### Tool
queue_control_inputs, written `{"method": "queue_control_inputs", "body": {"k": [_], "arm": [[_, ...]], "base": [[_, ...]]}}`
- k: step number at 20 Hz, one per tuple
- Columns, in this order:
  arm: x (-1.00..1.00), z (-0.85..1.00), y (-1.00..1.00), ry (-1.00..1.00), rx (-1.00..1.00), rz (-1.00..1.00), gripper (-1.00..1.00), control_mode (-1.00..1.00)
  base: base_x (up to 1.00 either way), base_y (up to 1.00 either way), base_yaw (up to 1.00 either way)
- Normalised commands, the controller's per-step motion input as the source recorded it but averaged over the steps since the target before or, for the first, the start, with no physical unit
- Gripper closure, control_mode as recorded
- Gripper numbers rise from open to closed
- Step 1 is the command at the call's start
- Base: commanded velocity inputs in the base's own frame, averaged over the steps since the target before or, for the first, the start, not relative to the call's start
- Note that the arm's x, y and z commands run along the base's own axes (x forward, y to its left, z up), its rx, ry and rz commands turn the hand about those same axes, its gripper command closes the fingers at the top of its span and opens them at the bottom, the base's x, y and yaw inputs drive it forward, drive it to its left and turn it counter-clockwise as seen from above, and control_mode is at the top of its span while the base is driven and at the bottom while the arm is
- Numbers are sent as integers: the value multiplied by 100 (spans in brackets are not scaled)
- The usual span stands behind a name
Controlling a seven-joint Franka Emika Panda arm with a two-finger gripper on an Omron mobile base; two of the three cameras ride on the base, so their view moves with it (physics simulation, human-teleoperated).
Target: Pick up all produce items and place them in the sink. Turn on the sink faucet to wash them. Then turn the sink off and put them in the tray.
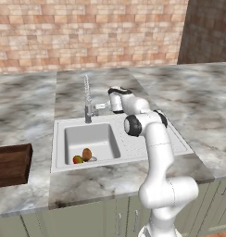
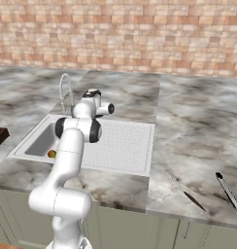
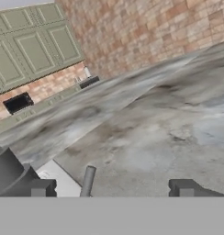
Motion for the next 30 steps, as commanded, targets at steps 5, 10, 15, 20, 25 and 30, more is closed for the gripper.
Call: {"method": "queue_control_inputs", "body": {"k": [5, 10, 15, 20, 25, 30], "arm": [[-32, 0, -44, -3, 0, 0, -100, -100], [-92, 1, -39, -16, 0, 0, -100, -100], [-94, 23, -15, -21, 0, 0, -100, -100], [-76, 74, 1, -28, -4, 0, -100, -100], [-61, 86, 0, -26, -9, 0, -100, -100], [-63, 89, 0, -12, -14, -3, -100, -100]], "base": [[0, 0, 0], [0, 0, 0], [0, 0, 0], [0, 0, 0], [0, 0, 0], [0, 0, 0]]}}
